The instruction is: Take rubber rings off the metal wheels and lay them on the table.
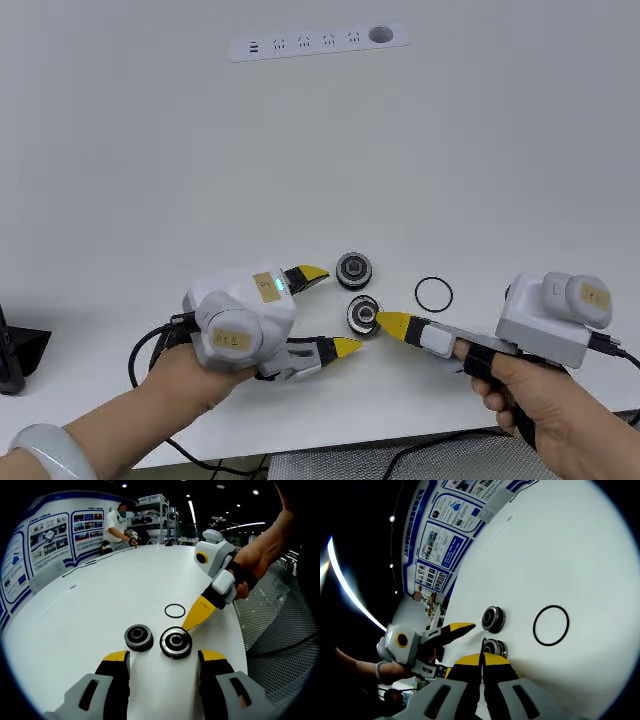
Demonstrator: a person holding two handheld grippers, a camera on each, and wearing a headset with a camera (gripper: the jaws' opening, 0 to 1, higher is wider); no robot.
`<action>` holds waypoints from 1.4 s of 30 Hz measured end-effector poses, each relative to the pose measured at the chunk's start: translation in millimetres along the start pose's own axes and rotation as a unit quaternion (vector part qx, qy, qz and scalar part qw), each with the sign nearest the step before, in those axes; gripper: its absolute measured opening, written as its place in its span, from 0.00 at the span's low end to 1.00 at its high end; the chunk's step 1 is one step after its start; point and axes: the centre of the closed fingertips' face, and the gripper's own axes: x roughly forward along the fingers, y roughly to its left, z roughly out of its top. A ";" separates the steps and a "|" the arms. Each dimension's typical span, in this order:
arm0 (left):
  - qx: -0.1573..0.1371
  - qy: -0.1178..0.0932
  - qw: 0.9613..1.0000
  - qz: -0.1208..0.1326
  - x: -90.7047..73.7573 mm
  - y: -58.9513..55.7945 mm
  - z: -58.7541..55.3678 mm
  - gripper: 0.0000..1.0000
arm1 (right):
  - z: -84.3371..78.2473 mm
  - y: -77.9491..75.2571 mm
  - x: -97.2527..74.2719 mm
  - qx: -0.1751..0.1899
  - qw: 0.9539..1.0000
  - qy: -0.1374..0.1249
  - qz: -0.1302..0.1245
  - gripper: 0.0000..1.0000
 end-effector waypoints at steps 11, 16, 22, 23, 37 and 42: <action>-0.009 -0.005 1.000 0.013 -7.0 4.6 -3.5 0.66 | -1.7 8.6 1.4 -0.001 1.000 0.002 0.012 0.02; -0.011 -0.007 1.000 0.015 -8.3 5.0 -4.6 0.68 | -1.6 11.2 -0.9 0.001 1.000 -0.001 0.015 0.02; -0.016 -0.017 1.000 0.015 -10.6 6.3 -2.8 0.71 | 5.5 13.4 -8.0 0.009 1.000 -0.014 0.019 0.02; -0.015 -0.019 1.000 0.018 -11.3 7.2 -2.3 0.72 | 7.2 13.2 -9.6 0.009 1.000 -0.017 0.018 0.02; -0.028 -0.024 0.999 0.023 -14.8 8.8 -5.4 0.81 | 27.7 -3.7 -31.3 0.018 0.998 -0.054 -0.005 0.02; -0.028 -0.026 0.999 0.026 -16.0 9.6 -5.3 0.83 | 36.6 -10.9 -40.7 0.019 0.997 -0.071 -0.021 0.02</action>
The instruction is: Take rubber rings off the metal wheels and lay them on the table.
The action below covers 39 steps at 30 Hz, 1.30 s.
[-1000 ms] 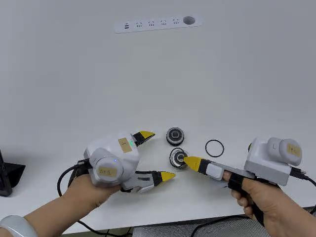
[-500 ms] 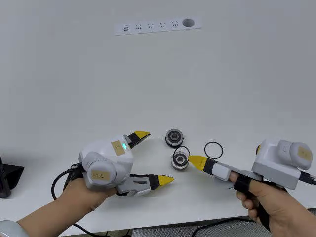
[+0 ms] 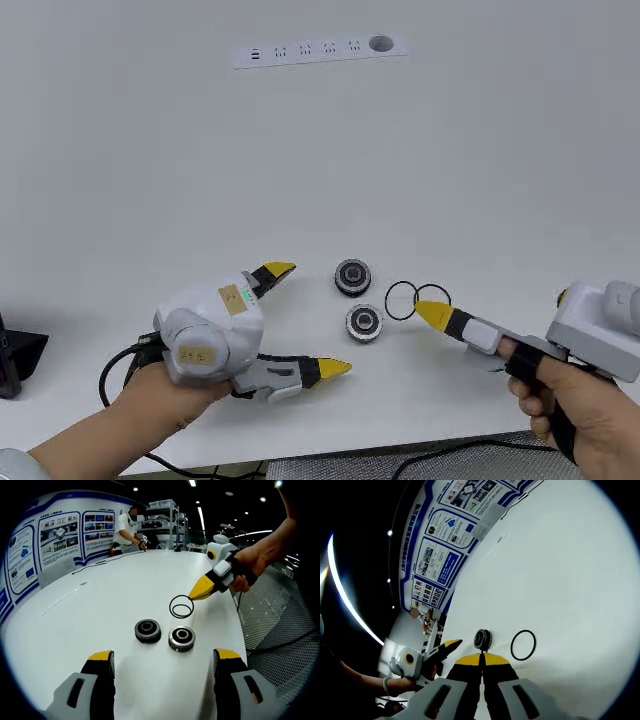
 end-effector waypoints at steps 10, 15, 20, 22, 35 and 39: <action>-0.010 -0.007 1.000 0.004 -1.8 2.1 0.7 0.88 | 15.3 -24.3 -11.8 0.003 0.999 -0.019 -0.034 0.02; -0.014 -0.008 1.000 0.005 -1.7 2.9 -0.4 0.89 | 13.5 -28.7 -11.4 0.005 0.999 -0.014 -0.039 0.02; -0.016 -0.006 1.000 0.006 -1.5 3.7 -1.5 0.89 | 9.6 -30.0 -9.1 0.011 0.999 -0.009 -0.040 0.02; -0.015 -0.004 1.000 0.006 -1.5 3.6 -1.7 0.88 | 8.5 -31.7 -8.6 0.010 0.999 -0.007 -0.043 0.02; -0.016 0.001 1.000 0.005 -1.9 2.2 -3.9 0.87 | 6.1 -44.1 -11.2 -0.050 0.995 0.012 -0.082 0.05; -0.015 0.000 1.000 0.005 -1.8 2.0 -2.8 0.86 | 5.9 -43.9 -12.2 -0.107 0.989 0.031 -0.096 0.07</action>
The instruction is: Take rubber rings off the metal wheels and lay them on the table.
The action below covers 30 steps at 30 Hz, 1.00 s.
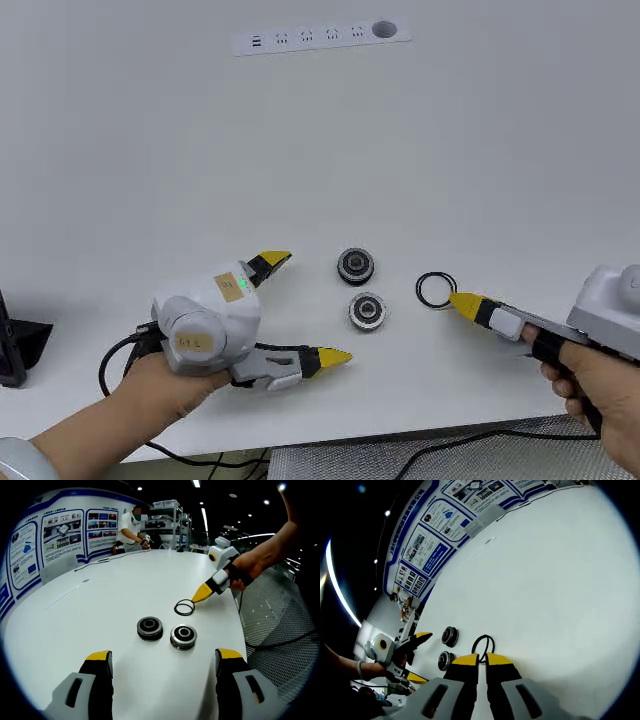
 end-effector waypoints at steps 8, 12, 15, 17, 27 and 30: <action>-0.001 0.002 1.000 -0.002 0.4 -0.2 -1.3 0.86 | -3.0 -7.5 -0.9 -0.145 0.988 0.039 -0.044 0.11; -0.002 0.002 1.000 -0.003 0.3 -1.2 -1.3 0.85 | -3.5 -6.7 -0.7 -0.196 0.978 0.051 -0.051 0.14; -0.001 0.001 1.000 -0.002 0.2 -1.0 -0.3 0.84 | 1.2 -1.1 1.6 -0.182 0.982 0.036 -0.034 0.14; -0.001 -0.001 1.000 -0.002 0.1 -0.5 1.2 0.84 | 3.6 6.8 4.0 -0.151 0.988 0.023 -0.017 0.14; -0.005 -0.009 1.000 0.001 1.2 3.0 8.9 0.79 | 4.3 35.9 15.1 0.018 0.998 -0.012 0.054 0.14; -0.001 -0.012 1.000 0.000 2.6 3.1 12.8 0.74 | 0.2 39.1 18.5 0.020 0.998 -0.008 0.056 0.14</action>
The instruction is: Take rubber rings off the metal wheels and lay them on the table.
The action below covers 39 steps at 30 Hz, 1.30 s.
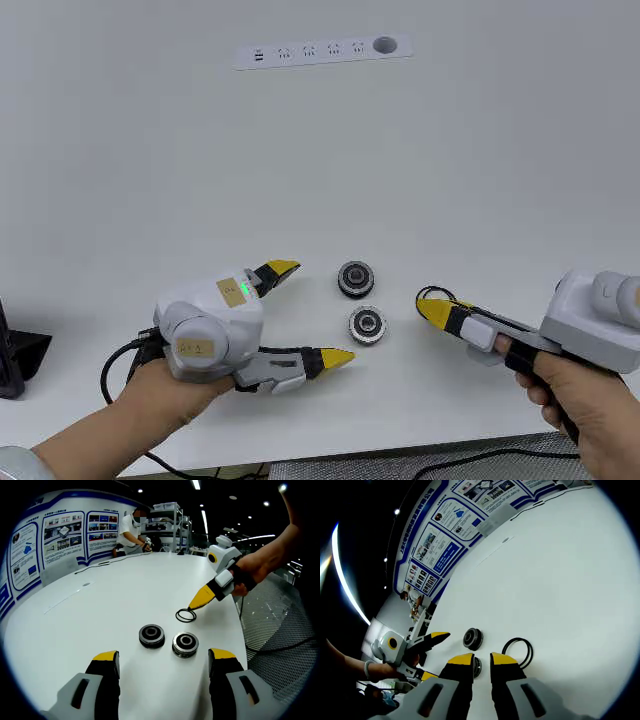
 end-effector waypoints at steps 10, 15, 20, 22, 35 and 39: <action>0.010 -0.004 1.000 0.002 9.9 5.5 11.4 0.58 | -7.4 9.9 12.2 -0.002 1.000 0.018 0.012 0.14; 0.013 -0.003 1.000 0.001 16.3 8.4 15.3 0.51 | -6.0 11.5 17.5 -0.002 1.000 0.020 0.014 0.14; 0.018 0.000 1.000 0.002 22.7 11.1 17.7 0.46 | -3.1 10.3 19.3 -0.004 1.000 0.019 0.014 0.14; 0.019 0.002 1.000 0.003 25.2 11.8 18.4 0.44 | -2.3 9.6 19.8 -0.002 1.000 0.018 0.014 0.14; 0.037 0.023 0.999 0.009 37.5 14.6 20.5 0.28 | -1.5 6.3 21.7 0.002 1.000 0.016 0.013 0.13; 0.045 0.033 0.998 0.008 40.8 14.8 19.3 0.25 | -1.4 6.3 22.3 0.005 1.000 0.015 0.012 0.13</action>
